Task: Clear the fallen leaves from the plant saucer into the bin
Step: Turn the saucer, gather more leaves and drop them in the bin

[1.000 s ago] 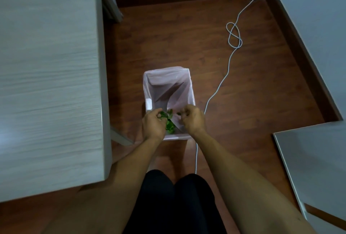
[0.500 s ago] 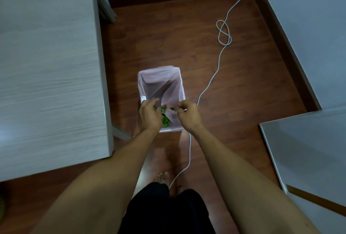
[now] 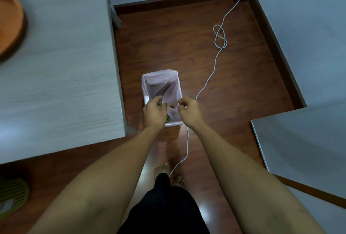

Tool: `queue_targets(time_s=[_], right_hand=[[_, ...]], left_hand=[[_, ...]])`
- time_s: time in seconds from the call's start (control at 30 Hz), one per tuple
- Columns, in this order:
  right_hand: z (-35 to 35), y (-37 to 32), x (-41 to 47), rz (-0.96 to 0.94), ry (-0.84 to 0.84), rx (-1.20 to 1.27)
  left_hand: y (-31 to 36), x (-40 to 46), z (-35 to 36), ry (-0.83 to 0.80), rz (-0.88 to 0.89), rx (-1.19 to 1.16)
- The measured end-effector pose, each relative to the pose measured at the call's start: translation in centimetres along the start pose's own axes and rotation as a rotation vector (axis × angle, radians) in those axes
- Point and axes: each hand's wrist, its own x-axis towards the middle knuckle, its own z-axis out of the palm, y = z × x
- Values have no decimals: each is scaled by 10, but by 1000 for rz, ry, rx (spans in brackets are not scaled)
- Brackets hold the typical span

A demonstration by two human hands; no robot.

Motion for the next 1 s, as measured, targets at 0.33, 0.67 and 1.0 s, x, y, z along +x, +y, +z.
queue_targets(time_s=[0.33, 0.67, 1.0], right_hand=[[-83, -133, -88, -101, 67, -47], [-38, -235, -120, -249, -29, -71], [99, -364, -95, -295, -93, -74]], left_hand=[[107, -46, -130, 62, 23, -14], [98, -40, -251, 177, 3, -15], [23, 44, -413, 242, -99, -19]])
